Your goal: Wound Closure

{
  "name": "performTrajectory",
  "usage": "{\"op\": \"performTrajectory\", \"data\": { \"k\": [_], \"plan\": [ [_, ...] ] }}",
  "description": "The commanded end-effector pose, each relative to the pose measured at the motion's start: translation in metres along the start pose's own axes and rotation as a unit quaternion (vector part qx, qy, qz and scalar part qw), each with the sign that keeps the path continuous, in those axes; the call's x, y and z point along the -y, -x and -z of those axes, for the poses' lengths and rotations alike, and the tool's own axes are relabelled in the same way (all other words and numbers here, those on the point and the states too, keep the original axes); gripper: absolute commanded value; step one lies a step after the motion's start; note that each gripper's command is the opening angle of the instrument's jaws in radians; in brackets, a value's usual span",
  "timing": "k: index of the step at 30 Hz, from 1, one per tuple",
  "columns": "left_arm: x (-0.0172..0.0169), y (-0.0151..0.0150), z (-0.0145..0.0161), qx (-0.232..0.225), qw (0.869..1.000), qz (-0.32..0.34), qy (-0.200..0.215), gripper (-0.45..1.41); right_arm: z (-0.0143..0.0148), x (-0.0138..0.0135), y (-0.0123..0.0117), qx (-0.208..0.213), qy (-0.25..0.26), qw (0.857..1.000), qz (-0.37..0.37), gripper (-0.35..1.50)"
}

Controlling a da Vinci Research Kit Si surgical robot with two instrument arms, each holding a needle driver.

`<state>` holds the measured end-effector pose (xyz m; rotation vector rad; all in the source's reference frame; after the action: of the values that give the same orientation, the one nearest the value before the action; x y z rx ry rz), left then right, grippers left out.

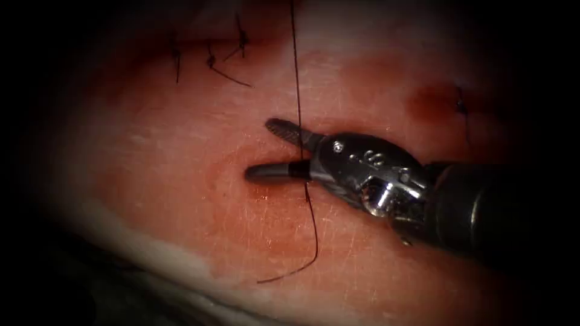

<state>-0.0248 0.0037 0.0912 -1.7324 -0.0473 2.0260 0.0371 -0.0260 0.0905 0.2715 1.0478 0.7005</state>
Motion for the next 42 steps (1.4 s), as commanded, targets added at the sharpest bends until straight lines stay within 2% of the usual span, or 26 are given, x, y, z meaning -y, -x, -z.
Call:
{"op": "performTrajectory", "data": {
  "k": [1,11,13,15,16,17,19,28,32,33,35,36,38,42],
  "plan": [
    [0.0,0.0006,-0.0006,0.0,1.0,0.0,0.001,-0.45,-0.001,0.0003,0.0004,-0.001,-0.003,1.0,0.0,1.28],
    [-0.0004,0.0005,-0.0006,-0.002,1.0,0.0,0.003,-0.45,-0.0017,0.0006,0.0003,-0.002,-0.003,1.0,-0.003,1.19],
    [-0.0005,0.0004,-0.0005,-0.002,1.0,0.0,0.003,-0.45,-0.0019,0.0007,0.0003,-0.002,-0.003,1.0,-0.003,1.13],
    [-0.0006,0.0004,-0.0005,-0.002,1.0,0.0,0.003,-0.45,-0.002,0.0008,0.0003,-0.001,-0.006,1.0,-0.002,0.94],
    [-0.0006,0.0004,-0.0004,-0.002,1.0,0.0,0.004,-0.45,-0.002,0.0009,0.0003,-0.002,-0.008,1.0,-0.002,0.74],
    [-0.0006,0.0004,-0.0004,-0.002,1.0,0.0,0.004,-0.45,-0.002,0.0009,0.0003,-0.003,-0.012,1.0,-0.003,0.46],
    [-0.0007,0.0004,-0.0004,-0.002,1.0,0.0,0.004,-0.45,-0.002,0.0009,0.0002,-0.005,-0.02,1.0,-0.003,-0.35],
    [-0.0008,0.0004,-0.0003,-0.002,1.0,0.0,0.004,-0.45,-0.0009,0.0004,-0.001,-0.012,-0.028,1.0,0.003,-0.35],
    [-0.0007,0.0004,-0.0003,-0.002,1.0,0.0,0.004,-0.45,0.0001,0.0006,-0.0003,-0.005,-0.043,0.999,0.009,-0.35],
    [-0.0006,0.0005,-0.0003,-0.002,1.0,-0.001,0.005,-0.45,0.0005,0.0006,0.0,-0.003,-0.048,0.999,0.012,0.1],
    [-0.0005,0.0006,-0.0004,-0.002,1.0,-0.001,0.005,-0.45,0.0019,0.0004,0.0007,-0.011,-0.028,0.999,0.017,1.09],
    [-0.0004,0.0007,-0.0005,-0.003,1.0,-0.002,0.005,-0.45,0.0027,0.0002,0.0009,-0.013,-0.015,1.0,0.017,1.28],
    [-0.0004,0.001,-0.0007,-0.002,1.0,-0.003,0.004,-0.45,0.0047,-0.0005,0.0014,-0.016,0.003,1.0,0.016,1.35],
    [-0.0008,0.0019,-0.0018,-0.001,1.0,-0.008,-0.002,-0.45,0.0087,-0.002,0.0025,-0.014,0.005,1.0,0.017,1.35]
  ]
}}
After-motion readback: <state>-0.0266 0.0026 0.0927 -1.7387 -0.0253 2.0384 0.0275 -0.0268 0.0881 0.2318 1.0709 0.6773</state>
